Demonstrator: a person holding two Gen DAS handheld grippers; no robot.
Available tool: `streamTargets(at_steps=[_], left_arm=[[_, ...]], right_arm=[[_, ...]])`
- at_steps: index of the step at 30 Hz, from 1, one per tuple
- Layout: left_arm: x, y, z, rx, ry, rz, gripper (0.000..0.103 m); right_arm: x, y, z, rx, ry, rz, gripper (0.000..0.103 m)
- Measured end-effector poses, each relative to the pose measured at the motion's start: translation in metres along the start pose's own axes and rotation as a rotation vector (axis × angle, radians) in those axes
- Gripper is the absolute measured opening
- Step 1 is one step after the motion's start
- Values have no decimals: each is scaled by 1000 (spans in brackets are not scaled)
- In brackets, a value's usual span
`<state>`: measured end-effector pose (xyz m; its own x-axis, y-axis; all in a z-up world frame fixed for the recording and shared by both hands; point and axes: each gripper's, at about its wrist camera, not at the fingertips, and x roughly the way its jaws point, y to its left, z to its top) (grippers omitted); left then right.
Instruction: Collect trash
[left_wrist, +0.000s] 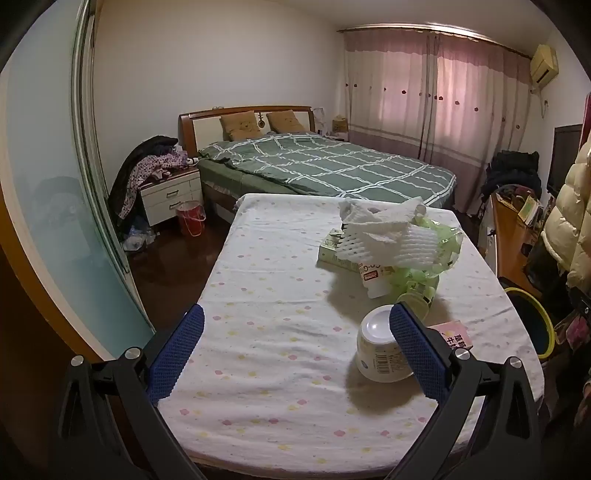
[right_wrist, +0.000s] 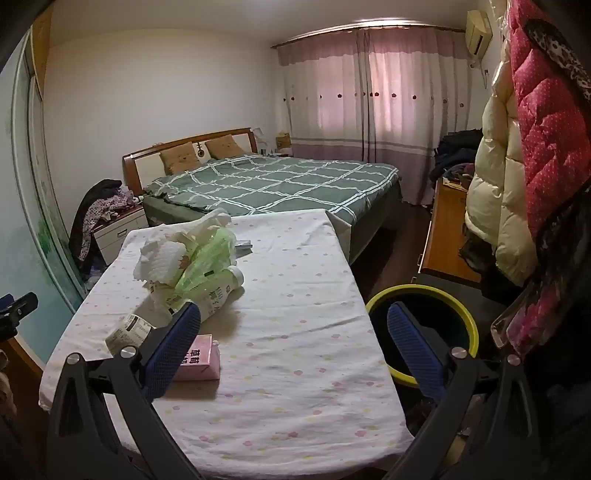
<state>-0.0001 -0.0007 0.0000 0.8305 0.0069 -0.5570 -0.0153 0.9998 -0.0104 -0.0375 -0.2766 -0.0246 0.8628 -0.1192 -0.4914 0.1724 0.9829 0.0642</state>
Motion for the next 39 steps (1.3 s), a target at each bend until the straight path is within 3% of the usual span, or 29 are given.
streamTargets(at_steps=[14,39], left_arm=[[7,-19,3,14,10,-7,99],[-1,-8,1,13,1,-21,99]], right_arm=[[9,-8,-7,-5,0,-2,97],[13,2,-5,-3,12,-3,97]])
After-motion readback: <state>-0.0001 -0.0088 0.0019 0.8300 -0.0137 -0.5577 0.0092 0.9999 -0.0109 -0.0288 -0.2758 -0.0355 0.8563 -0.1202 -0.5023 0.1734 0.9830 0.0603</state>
